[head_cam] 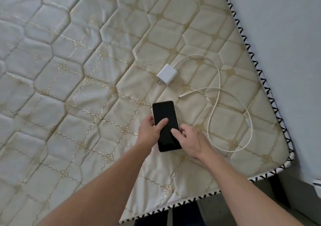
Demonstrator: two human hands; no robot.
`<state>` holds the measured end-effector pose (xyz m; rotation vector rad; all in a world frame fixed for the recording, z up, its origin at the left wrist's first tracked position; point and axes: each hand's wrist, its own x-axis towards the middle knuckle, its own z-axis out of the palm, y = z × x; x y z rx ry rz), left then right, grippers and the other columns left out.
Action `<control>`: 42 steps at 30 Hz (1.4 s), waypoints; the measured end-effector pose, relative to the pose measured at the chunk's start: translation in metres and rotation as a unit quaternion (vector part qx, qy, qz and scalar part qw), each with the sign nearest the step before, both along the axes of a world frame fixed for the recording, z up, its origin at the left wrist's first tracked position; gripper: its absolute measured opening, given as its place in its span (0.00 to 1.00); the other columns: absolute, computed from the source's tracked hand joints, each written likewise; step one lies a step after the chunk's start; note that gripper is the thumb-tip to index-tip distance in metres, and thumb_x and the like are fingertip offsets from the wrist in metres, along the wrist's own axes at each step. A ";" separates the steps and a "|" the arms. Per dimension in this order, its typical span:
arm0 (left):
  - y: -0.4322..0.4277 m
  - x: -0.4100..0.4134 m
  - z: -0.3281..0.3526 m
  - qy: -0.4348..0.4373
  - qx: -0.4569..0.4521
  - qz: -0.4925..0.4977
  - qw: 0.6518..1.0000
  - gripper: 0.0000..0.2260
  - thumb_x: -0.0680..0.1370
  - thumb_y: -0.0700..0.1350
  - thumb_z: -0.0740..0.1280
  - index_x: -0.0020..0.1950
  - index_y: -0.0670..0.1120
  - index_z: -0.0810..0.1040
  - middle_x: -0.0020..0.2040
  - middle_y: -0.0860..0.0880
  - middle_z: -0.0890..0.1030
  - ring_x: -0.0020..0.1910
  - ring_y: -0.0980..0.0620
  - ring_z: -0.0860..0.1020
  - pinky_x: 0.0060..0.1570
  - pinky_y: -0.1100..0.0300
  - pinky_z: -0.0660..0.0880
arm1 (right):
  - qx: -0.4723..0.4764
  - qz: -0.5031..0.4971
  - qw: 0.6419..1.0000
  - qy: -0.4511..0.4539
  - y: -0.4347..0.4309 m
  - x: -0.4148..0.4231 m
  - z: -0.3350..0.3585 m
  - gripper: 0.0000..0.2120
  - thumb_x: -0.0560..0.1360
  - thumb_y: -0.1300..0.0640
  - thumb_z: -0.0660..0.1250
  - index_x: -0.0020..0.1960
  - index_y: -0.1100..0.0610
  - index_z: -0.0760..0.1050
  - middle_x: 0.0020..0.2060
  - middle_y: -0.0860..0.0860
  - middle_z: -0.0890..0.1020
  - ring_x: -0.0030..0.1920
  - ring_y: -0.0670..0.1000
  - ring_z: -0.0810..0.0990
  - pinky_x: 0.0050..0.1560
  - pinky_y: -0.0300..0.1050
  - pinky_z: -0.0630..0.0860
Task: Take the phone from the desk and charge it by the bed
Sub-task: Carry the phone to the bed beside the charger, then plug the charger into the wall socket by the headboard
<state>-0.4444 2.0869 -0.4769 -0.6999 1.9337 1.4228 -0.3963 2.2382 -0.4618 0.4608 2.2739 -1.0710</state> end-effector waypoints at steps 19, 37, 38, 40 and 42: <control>-0.026 -0.030 0.002 0.138 -0.381 -0.357 0.842 0.27 0.75 0.70 0.62 0.36 0.45 0.73 0.31 0.49 0.76 0.32 0.46 0.76 0.32 0.55 0.71 | 0.200 0.124 0.971 0.035 0.011 -0.012 0.000 0.18 0.78 0.38 0.54 0.45 0.52 0.70 0.42 0.51 0.79 0.46 0.59 0.80 0.40 0.48 0.71; -0.088 -0.066 -0.018 0.156 -0.362 -0.466 0.792 0.46 0.70 0.71 0.66 0.78 0.66 0.39 0.81 0.55 0.34 0.79 0.47 0.33 0.73 0.28 0.50 | 0.314 0.411 0.820 0.245 0.024 -0.184 0.001 0.30 0.72 0.63 0.67 0.72 0.50 0.65 0.70 0.53 0.73 0.71 0.58 0.69 0.64 0.58 0.70; -0.088 -0.066 -0.018 0.158 -0.362 -0.466 0.792 0.47 0.70 0.71 0.66 0.78 0.66 0.39 0.81 0.55 0.34 0.79 0.47 0.34 0.73 0.28 0.50 | 0.317 0.423 0.813 0.243 0.022 -0.192 0.000 0.30 0.74 0.63 0.64 0.73 0.48 0.63 0.71 0.52 0.71 0.72 0.57 0.67 0.66 0.56 0.68; -0.087 -0.066 -0.018 0.161 -0.363 -0.468 0.789 0.47 0.70 0.71 0.66 0.78 0.66 0.39 0.81 0.55 0.34 0.79 0.46 0.34 0.72 0.28 0.50 | 0.321 0.445 0.807 0.219 0.017 -0.204 -0.001 0.28 0.77 0.63 0.60 0.74 0.46 0.61 0.71 0.49 0.70 0.71 0.55 0.68 0.68 0.55 0.66; -0.088 -0.066 -0.019 0.159 -0.363 -0.468 0.790 0.47 0.70 0.71 0.66 0.78 0.66 0.38 0.80 0.55 0.33 0.79 0.46 0.33 0.72 0.28 0.50 | 0.320 0.459 0.806 0.194 0.013 -0.211 -0.002 0.28 0.77 0.63 0.58 0.74 0.46 0.61 0.70 0.49 0.71 0.67 0.55 0.73 0.67 0.55 0.67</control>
